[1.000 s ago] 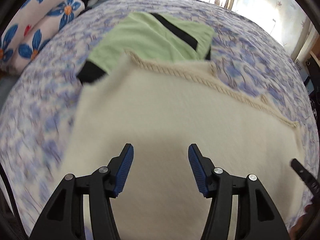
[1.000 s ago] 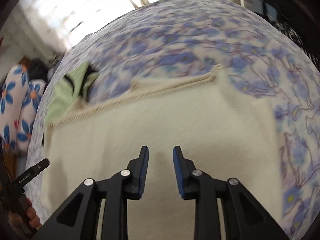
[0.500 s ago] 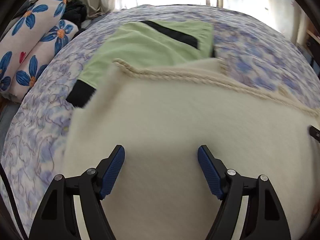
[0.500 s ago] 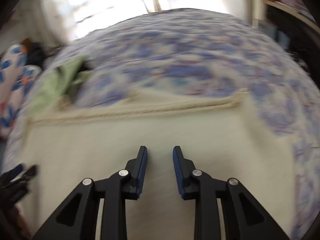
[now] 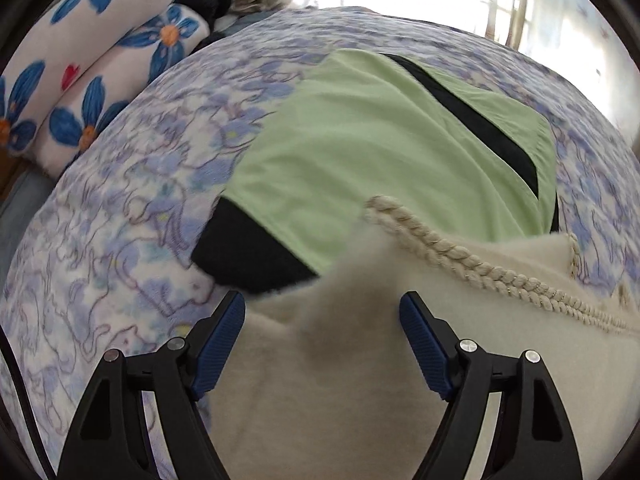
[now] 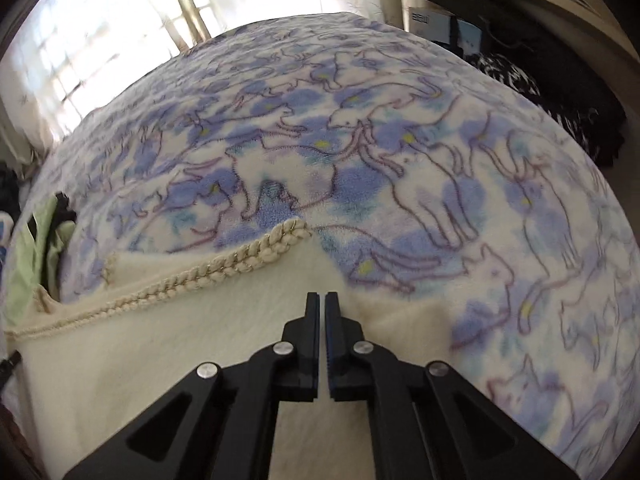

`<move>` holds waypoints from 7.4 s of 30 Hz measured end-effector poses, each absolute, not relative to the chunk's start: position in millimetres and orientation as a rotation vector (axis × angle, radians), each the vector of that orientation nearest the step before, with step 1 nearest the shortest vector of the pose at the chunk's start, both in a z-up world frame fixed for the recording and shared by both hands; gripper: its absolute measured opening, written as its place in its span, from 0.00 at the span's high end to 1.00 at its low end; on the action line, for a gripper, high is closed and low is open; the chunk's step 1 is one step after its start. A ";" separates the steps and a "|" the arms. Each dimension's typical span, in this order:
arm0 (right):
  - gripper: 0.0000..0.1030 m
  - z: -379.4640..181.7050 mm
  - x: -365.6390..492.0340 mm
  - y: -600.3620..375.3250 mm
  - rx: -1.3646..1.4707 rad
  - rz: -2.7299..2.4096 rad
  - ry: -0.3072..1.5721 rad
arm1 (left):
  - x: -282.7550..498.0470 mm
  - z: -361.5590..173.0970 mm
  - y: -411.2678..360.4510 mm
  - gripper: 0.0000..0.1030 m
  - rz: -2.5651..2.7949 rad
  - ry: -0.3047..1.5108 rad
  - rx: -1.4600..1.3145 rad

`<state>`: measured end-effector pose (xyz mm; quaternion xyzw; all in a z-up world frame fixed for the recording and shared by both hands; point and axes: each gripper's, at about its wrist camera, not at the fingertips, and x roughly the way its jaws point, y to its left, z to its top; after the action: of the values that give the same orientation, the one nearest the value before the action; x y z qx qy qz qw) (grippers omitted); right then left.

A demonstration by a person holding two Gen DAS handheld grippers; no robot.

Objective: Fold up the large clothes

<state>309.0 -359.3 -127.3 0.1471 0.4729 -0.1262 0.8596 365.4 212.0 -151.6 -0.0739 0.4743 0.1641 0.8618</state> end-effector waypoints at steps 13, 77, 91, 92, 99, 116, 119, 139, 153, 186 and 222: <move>0.97 -96.0 208.5 -256.1 0.403 0.001 1.003 | 210.5 -147.5 147.5 0.24 0.241 1.032 -0.239; 0.60 -74.2 104.6 -264.1 0.296 -0.109 1.137 | 115.2 -132.3 181.7 0.22 0.298 1.207 -0.419; 0.57 -76.4 100.1 -201.2 0.186 0.050 1.115 | 106.6 -175.8 169.1 0.22 0.227 1.306 -0.558; 0.57 -77.4 100.4 -197.3 0.176 0.060 1.110 | 107.5 -179.5 168.0 0.22 0.229 1.302 -0.553; 0.57 -84.9 107.4 -180.9 0.142 0.103 1.071 | 120.0 -203.6 171.5 0.18 0.200 1.190 -0.613; 0.57 -92.9 114.4 -154.1 0.090 0.175 1.014 | 138.9 -213.3 191.6 0.15 -0.042 0.982 -0.814; 0.57 -89.0 113.7 -147.6 0.073 0.183 0.982 | 150.2 -216.4 192.3 0.15 -0.032 0.938 -0.819; 0.96 -116.5 181.8 -112.5 -0.137 0.114 0.878 | 192.6 -116.9 148.6 0.80 0.071 0.707 -0.512; 0.96 -108.5 183.5 -212.3 0.393 0.233 0.984 | 191.8 -10.0 -37.9 0.80 -0.308 0.589 -0.165; 0.64 -47.3 94.2 -431.2 0.587 -0.185 0.966 | 162.0 -58.2 -173.7 0.22 -0.638 0.892 0.120; 0.75 -120.3 156.6 -393.9 0.506 0.078 1.116 | 234.0 -135.6 -110.4 0.17 -0.386 1.048 0.135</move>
<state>156.6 -393.9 -120.3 0.2374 0.5236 0.0366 0.8174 234.0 -110.4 -135.6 0.0639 0.4970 -0.1829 0.8458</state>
